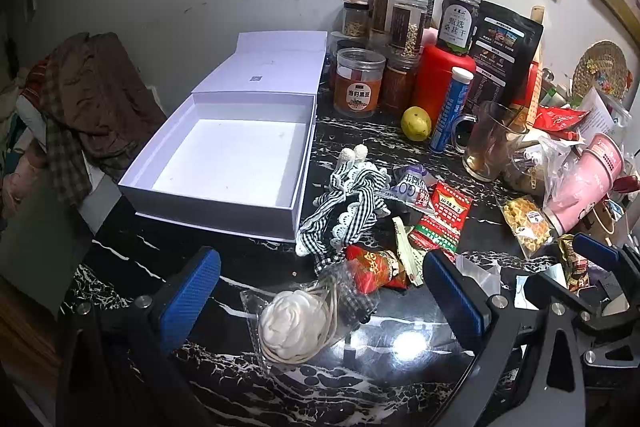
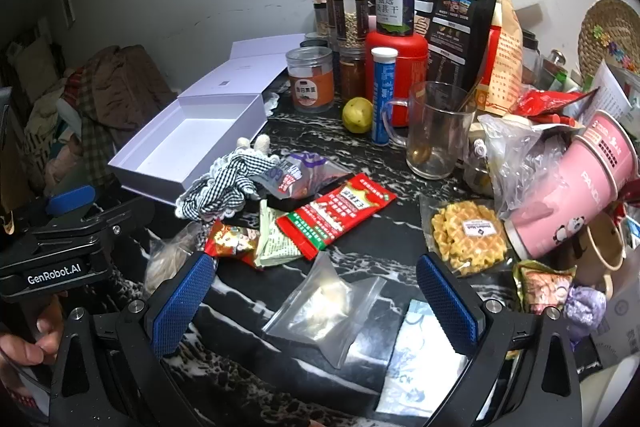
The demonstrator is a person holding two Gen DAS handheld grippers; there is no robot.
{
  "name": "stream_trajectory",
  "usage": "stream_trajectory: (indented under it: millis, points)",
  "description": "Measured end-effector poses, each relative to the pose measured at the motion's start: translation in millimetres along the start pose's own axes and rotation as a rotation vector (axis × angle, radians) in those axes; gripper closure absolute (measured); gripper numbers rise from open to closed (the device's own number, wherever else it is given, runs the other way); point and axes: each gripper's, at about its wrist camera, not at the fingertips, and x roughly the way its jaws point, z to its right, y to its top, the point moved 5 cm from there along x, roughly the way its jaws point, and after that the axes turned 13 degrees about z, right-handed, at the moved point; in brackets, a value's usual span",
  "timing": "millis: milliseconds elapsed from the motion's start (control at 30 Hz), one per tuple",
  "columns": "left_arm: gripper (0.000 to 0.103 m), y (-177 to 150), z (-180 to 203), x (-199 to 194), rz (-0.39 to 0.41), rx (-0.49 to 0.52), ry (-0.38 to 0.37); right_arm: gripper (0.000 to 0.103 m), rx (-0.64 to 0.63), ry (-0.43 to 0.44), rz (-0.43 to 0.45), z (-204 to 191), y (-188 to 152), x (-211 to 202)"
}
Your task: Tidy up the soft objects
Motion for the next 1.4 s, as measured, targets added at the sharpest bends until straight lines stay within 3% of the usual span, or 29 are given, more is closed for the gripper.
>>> stream_trajectory:
  millis: [1400]
  points:
    - [0.0, -5.5, -6.1, 6.3, -0.001, -0.005, -0.008, 0.0, -0.008, -0.023, 0.005, 0.7, -1.3, 3.6]
